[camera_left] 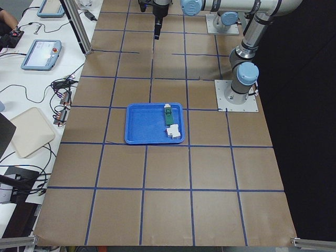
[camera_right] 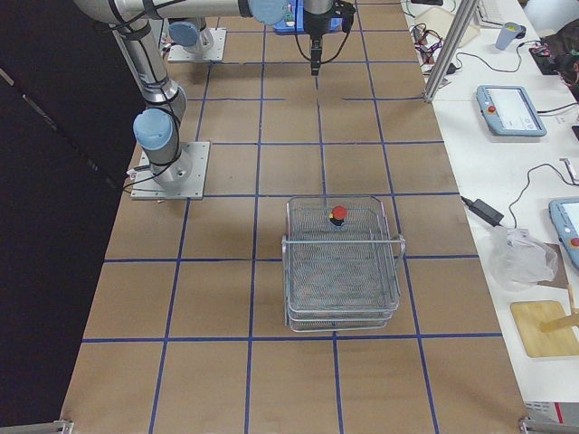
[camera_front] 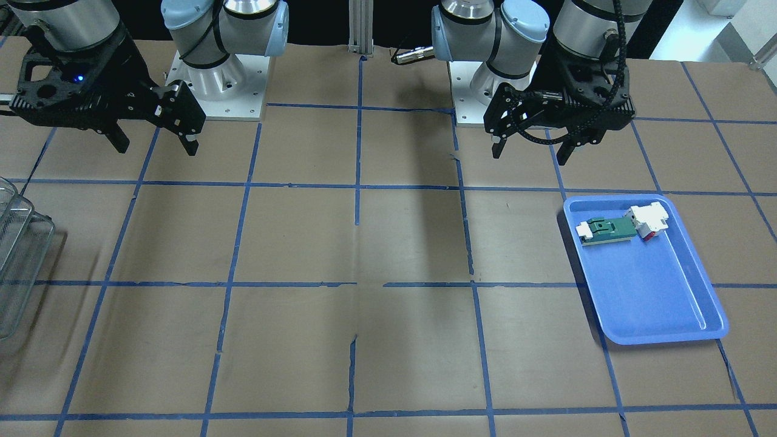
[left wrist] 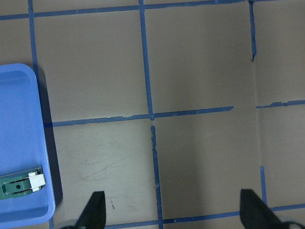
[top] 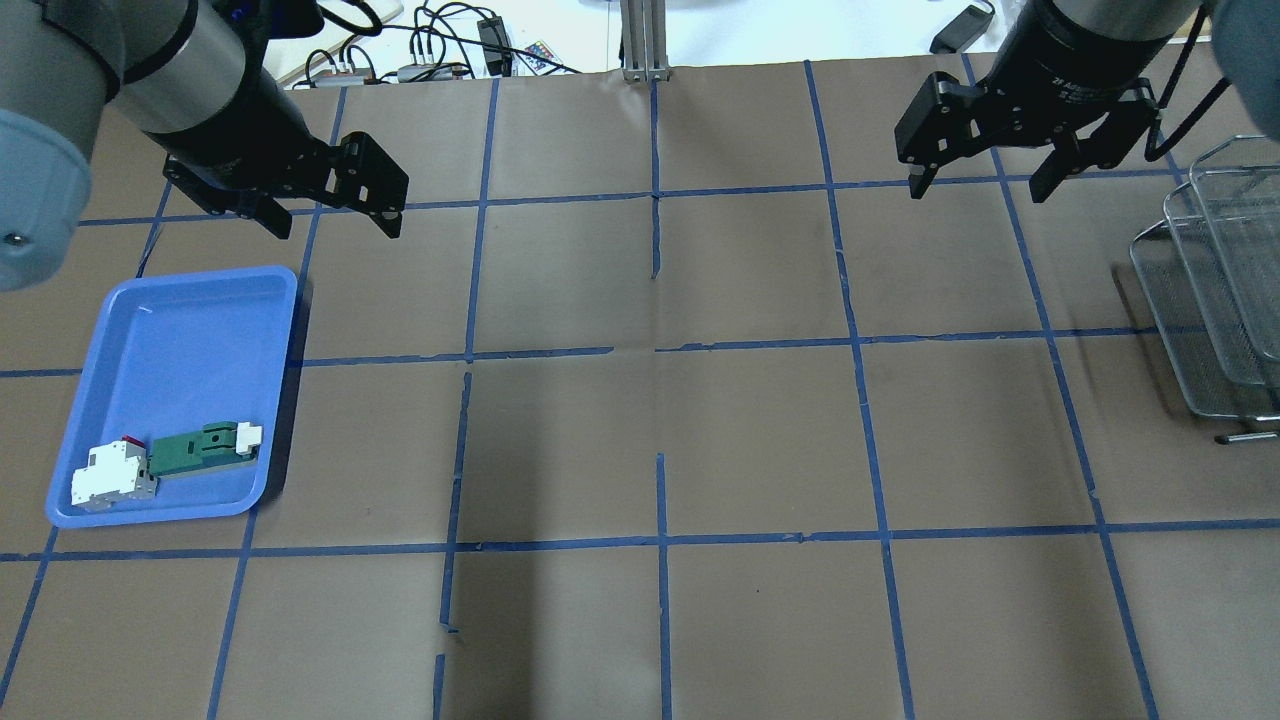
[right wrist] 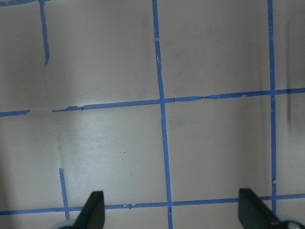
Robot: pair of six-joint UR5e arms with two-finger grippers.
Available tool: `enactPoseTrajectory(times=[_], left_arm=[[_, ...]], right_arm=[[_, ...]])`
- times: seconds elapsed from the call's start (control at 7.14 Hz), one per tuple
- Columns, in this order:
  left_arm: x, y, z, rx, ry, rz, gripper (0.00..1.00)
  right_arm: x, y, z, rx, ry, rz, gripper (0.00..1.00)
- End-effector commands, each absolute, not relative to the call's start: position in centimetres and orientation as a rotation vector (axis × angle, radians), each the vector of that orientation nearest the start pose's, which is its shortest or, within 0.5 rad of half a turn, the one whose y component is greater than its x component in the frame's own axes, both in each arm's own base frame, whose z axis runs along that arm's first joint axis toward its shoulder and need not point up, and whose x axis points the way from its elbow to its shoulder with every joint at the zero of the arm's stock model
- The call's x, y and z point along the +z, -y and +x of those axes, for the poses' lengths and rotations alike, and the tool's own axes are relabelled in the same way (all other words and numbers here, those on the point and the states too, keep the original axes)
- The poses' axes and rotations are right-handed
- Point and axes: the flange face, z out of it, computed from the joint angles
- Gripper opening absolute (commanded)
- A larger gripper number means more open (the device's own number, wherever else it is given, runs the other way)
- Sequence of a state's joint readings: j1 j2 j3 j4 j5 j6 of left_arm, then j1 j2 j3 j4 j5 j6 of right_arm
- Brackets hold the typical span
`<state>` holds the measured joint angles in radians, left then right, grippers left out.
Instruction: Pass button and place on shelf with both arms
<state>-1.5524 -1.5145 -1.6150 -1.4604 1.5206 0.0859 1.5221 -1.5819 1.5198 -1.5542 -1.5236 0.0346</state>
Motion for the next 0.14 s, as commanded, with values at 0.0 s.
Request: enactPoseTrajectory(times=[0.0], left_arm=[[50.59, 48.18, -12.93, -0.201, -3.176, 0.112, 1.00]], right_arm=[[51.90, 49.70, 11.60, -0.077, -3.087, 0.183, 1.00]])
